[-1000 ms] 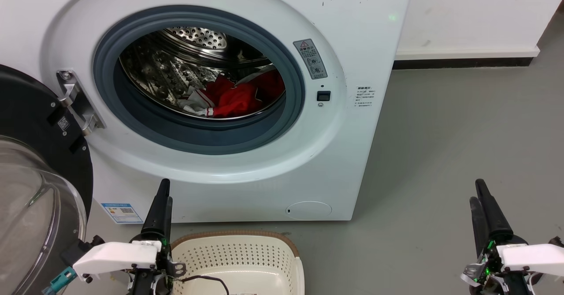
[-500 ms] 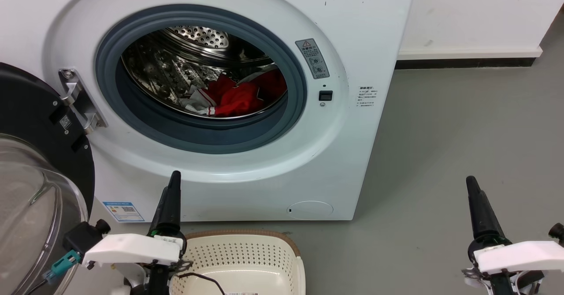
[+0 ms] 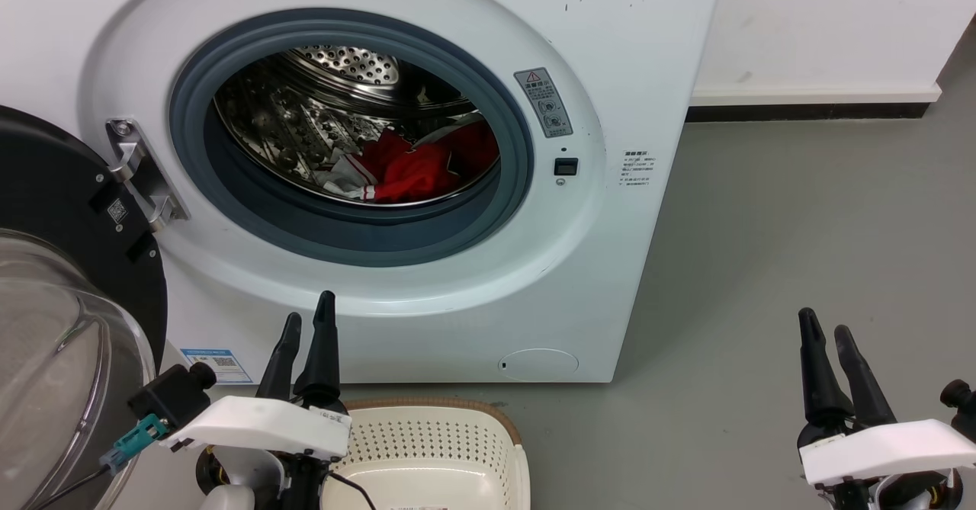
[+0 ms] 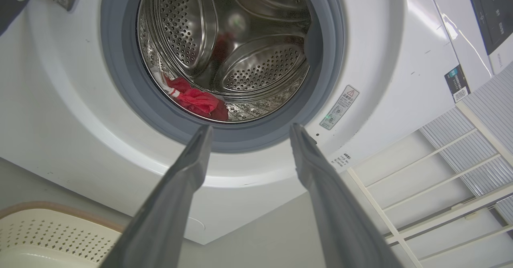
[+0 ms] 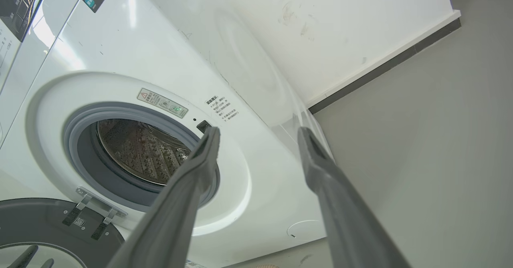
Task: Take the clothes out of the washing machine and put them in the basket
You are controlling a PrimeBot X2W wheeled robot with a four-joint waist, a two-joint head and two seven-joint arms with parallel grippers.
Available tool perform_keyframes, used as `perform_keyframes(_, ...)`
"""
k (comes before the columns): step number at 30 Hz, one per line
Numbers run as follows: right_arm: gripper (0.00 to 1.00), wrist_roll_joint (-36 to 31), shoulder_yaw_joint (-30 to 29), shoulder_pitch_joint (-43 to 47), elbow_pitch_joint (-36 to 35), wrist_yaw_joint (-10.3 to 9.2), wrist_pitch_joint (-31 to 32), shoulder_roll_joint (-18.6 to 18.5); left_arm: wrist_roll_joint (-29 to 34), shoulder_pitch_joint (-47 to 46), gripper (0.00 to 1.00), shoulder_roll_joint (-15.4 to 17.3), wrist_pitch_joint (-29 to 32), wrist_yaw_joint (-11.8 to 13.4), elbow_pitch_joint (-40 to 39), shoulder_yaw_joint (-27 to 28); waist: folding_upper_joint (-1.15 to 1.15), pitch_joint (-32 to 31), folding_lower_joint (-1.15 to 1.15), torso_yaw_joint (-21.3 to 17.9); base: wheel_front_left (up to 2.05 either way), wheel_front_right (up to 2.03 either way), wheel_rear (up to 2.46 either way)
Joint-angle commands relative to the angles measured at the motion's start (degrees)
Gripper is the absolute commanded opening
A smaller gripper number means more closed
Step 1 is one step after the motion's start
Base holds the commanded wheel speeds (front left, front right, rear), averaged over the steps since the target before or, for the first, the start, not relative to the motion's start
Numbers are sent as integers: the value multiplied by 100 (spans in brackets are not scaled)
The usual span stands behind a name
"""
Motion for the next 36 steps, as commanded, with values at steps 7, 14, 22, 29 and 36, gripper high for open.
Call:
perform_keyframes(7,100,-744,5,63,-204,8,-158,-27,755,-112,100,17,-157,78,-138,-102,0,-17,0,22,0,0,0)
perform_keyframes(14,100,-1308,-1,132,-277,9,-249,-28,1393,-75,100,18,-272,146,-159,-172,0,-28,0,42,0,0,0)
perform_keyframes(22,100,-2043,-38,213,-381,10,-223,-28,2224,-78,100,25,-438,257,-122,-260,0,-20,0,60,0,0,0)
perform_keyframes(29,100,-2471,-62,258,-417,11,-205,-29,2649,-87,100,26,-537,340,-88,-325,0,-18,0,70,0,0,0)
perform_keyframes(36,100,-2859,-53,314,-473,12,-239,-29,3066,-88,100,48,-632,405,-33,-378,0,-16,0,88,0,0,0)
